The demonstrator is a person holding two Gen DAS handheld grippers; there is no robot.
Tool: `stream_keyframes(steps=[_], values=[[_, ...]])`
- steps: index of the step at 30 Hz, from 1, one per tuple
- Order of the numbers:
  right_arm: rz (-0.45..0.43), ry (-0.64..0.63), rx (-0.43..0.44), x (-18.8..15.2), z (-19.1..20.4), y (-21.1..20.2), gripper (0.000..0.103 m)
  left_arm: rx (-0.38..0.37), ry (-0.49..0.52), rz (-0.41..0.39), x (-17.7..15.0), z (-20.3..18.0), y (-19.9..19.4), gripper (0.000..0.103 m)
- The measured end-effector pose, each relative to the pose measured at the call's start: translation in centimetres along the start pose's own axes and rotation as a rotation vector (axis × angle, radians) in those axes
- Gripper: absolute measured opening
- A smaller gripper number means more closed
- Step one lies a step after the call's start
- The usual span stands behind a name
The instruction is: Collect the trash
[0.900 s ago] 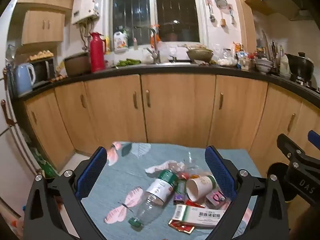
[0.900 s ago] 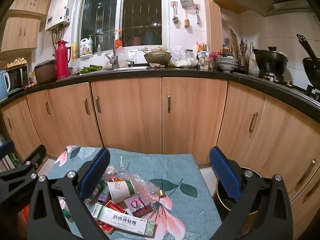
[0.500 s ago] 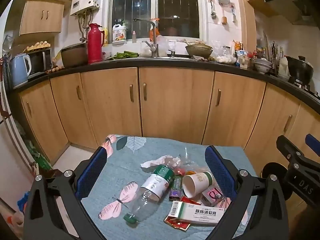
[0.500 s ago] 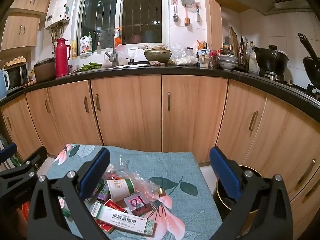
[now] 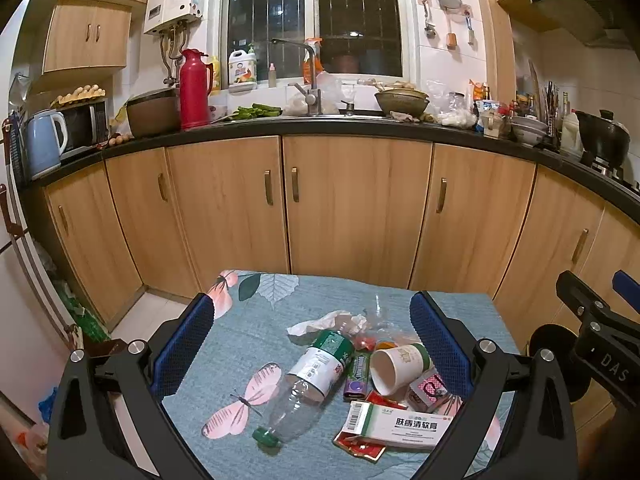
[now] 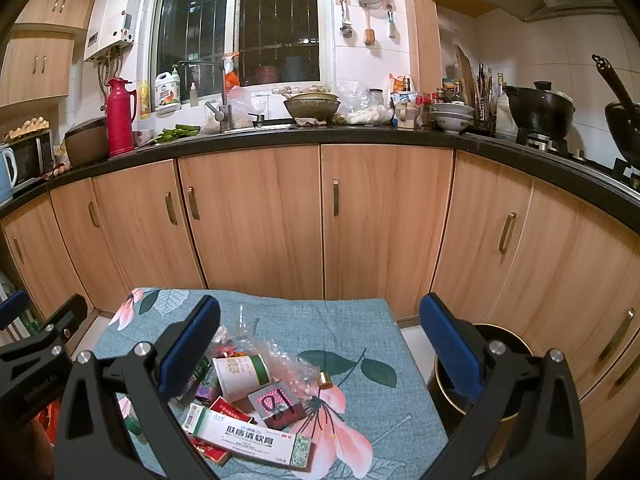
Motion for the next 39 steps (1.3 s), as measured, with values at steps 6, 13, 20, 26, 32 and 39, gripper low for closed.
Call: stream_keyframes(steps=[6, 13, 20, 26, 32, 39], values=[[0.001, 0.0, 0.002, -0.1, 0.0, 0.1, 0.1, -0.002, -0.001, 0.01, 1.4, 0.6, 0.3, 0.095], [0.002, 0.001, 0.003, -0.1, 0.0, 0.1, 0.1, -0.002, -0.001, 0.014, 1.4, 0.6, 0.4, 0.095], [0.001, -0.001, 0.001, -0.1, 0.0, 0.1, 0.1, 0.0, -0.001, 0.006, 1.5, 0.9, 0.3, 0.095], [0.003, 0.0, 0.003, -0.2, 0.2, 0.1, 0.1, 0.002, 0.0, 0.005, 1.6, 0.8, 0.2, 0.095], [0.003, 0.001, 0.003, -0.1, 0.2, 0.1, 0.1, 0.0, -0.001, 0.005, 1.6, 0.9, 0.2, 0.095], [0.003, 0.001, 0.004, -0.1, 0.1, 0.0, 0.1, 0.001, 0.0, 0.005, 1.6, 0.9, 0.1, 0.095]])
Point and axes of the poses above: each gripper's, at about its wrist camera, not at the fingertips, and y roughly the way its jaws point, z to its left, x to its top, the point moved 5 cm from there along y, roughly the way its jaws point, and after that the axes turned 7 degrees about -y, right-handed, at the moved point
